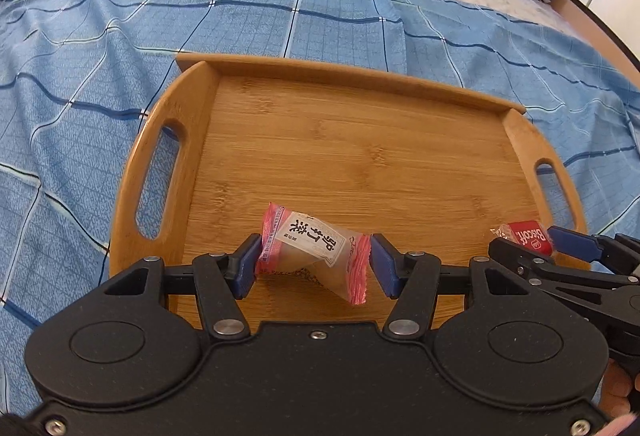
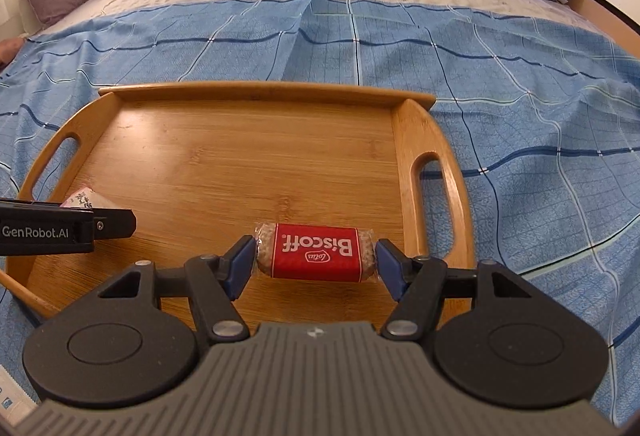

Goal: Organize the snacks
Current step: 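Carry both snacks onto the bamboo tray and open both tools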

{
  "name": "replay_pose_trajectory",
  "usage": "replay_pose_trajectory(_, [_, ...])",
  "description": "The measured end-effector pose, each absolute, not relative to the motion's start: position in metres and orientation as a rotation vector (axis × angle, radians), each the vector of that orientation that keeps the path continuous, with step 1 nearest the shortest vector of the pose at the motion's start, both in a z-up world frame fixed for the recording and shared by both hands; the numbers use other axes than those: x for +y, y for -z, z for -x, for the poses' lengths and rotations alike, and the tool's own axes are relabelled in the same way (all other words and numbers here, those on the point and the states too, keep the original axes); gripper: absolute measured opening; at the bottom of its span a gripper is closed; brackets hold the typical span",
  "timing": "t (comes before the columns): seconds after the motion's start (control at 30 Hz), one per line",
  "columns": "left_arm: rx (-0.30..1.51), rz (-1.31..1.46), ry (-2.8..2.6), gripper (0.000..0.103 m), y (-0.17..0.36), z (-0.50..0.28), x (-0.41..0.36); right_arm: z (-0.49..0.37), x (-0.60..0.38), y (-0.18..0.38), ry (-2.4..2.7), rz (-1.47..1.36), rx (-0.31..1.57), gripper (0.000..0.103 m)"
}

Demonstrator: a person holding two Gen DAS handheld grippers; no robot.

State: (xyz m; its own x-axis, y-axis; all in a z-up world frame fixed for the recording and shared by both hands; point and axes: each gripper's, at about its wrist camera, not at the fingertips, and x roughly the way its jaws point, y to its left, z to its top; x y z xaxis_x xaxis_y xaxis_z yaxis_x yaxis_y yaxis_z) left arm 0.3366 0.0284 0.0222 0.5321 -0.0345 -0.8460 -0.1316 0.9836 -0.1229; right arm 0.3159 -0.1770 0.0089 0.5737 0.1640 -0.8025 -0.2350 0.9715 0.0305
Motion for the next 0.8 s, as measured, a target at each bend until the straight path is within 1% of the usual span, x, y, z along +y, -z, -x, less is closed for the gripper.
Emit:
replay_pose_trajectory(0.5, [0.984,0.113,-0.065,0.059,-0.0206,-0.3347,0.0195,-0.316,-0.1756,-0.0029,-0.24,0.086,0.929,0.069])
replay_pose_trajectory(0.7, [0.98,0.114,-0.07,0.067,-0.0202,-0.3335,0.0186,-0.3149,-0.1756,-0.0018,-0.246,0.077,0.927,0.072])
replay_pose_trajectory(0.73, [0.976,0.119,-0.067,0.069,-0.0208,-0.3328,0.0192,-0.3146,-0.1758,-0.0017,-0.248,0.075,0.925,0.079])
replay_pose_trajectory(0.77, [0.97,0.123,-0.065,0.071,-0.0216,-0.3316,0.0201,-0.3139,-0.1762,-0.0013,-0.255,0.07,0.924,0.08])
replay_pose_trajectory(0.8, [0.965,0.124,-0.065,0.077,-0.0228,-0.3307,0.0203,-0.3132,-0.1768,-0.0012,-0.261,0.063,0.924,0.081])
